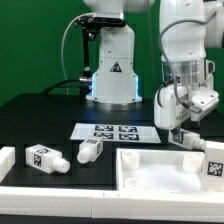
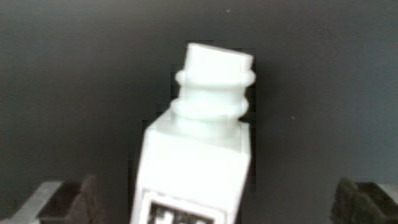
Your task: Assemble square table
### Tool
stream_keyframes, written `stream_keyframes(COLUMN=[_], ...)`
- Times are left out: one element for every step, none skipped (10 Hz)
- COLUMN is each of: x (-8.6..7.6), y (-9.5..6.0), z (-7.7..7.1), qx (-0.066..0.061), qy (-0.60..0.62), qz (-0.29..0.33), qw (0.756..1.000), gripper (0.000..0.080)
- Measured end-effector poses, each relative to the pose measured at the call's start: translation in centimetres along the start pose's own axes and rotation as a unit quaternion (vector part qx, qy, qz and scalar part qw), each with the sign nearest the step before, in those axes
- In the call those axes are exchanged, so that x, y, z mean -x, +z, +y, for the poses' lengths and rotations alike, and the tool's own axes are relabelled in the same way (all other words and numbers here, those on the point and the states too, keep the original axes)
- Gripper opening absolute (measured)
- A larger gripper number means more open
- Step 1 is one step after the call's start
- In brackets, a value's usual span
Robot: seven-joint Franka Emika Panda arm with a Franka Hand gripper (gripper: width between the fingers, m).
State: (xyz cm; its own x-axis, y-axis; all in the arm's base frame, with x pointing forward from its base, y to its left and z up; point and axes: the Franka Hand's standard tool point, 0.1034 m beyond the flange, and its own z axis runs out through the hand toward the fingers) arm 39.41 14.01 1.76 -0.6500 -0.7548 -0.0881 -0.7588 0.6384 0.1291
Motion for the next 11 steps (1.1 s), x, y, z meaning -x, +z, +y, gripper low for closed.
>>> stream_keyframes(x=[0.1,0.2,0.1,0.1,0.1,0.1,0.0,0.1,0.2,0.3,0.7], y=[0.7,1.0,0.9,1.0,1.0,1.0,1.0,0.7,0.0,-0.9,-1.8], z=[0.2,0.3,0.2,0.2,0.2,0.2,0.2,0.1,0.0,0.0,-0.2], qx=[0.001,0.001,0.001,0.001,0.001,0.001,0.001,0.000,0.002,0.018,0.025], qy=[-0.004,-0.010,-0.009,-0.009,-0.009,-0.009,-0.018,-0.041,-0.079,-0.152,-0.267], qz=[0.006,0.008,0.008,0.009,0.009,0.009,0.009,0.006,0.002,0.007,0.014], qw=[1.000,1.000,1.000,1.000,1.000,1.000,1.000,0.999,0.997,0.988,0.963], gripper=[0.0649,0.0649,0.0649,0.0632,0.0632,0.0429,0.0429,0.0291,0.0281,0.0281,0.0281])
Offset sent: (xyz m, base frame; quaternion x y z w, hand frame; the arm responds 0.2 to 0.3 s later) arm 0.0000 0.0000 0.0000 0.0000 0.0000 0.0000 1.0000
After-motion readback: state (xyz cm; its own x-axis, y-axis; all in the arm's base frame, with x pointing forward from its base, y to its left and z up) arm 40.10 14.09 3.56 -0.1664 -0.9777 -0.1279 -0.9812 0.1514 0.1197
